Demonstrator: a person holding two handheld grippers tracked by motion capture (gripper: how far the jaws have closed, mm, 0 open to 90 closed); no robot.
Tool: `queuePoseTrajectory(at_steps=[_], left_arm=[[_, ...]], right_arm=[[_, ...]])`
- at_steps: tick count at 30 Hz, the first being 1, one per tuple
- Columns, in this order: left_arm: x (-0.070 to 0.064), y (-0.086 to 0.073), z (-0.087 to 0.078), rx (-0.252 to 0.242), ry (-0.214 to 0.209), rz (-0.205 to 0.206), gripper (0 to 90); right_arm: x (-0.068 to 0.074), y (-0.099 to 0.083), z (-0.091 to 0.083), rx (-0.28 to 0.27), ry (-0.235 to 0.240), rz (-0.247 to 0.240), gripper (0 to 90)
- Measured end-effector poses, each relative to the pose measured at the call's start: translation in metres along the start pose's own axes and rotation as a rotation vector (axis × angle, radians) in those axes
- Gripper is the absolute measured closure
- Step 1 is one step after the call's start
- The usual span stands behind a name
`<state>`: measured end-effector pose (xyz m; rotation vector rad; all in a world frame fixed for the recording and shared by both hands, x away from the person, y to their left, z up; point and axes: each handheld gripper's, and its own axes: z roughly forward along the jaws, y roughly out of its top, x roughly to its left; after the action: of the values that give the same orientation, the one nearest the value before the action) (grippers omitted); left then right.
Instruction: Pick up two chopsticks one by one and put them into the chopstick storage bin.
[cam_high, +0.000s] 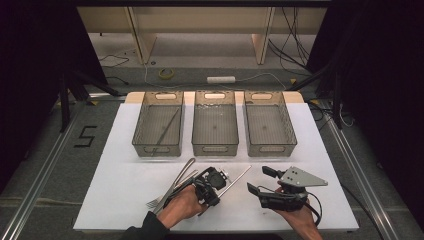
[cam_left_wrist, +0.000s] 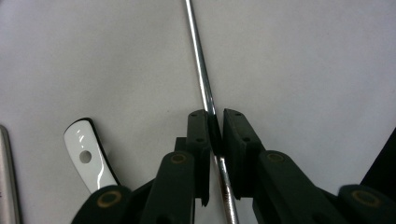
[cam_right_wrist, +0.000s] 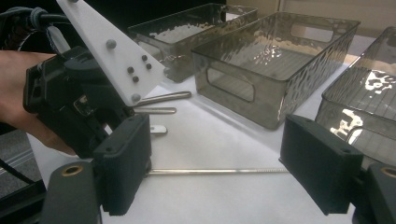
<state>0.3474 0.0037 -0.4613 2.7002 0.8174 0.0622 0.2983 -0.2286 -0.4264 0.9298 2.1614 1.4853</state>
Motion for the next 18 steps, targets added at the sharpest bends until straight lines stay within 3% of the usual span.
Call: queuePoseTrajectory(at_steps=[18], left_arm=[[0.0033,-0.0021,-0.0007,-0.032,-0.017,0.008,84.5]], right_arm=[[-0.0001,0.0001,-0.0001,0.002,0.001,0.0,25.6]])
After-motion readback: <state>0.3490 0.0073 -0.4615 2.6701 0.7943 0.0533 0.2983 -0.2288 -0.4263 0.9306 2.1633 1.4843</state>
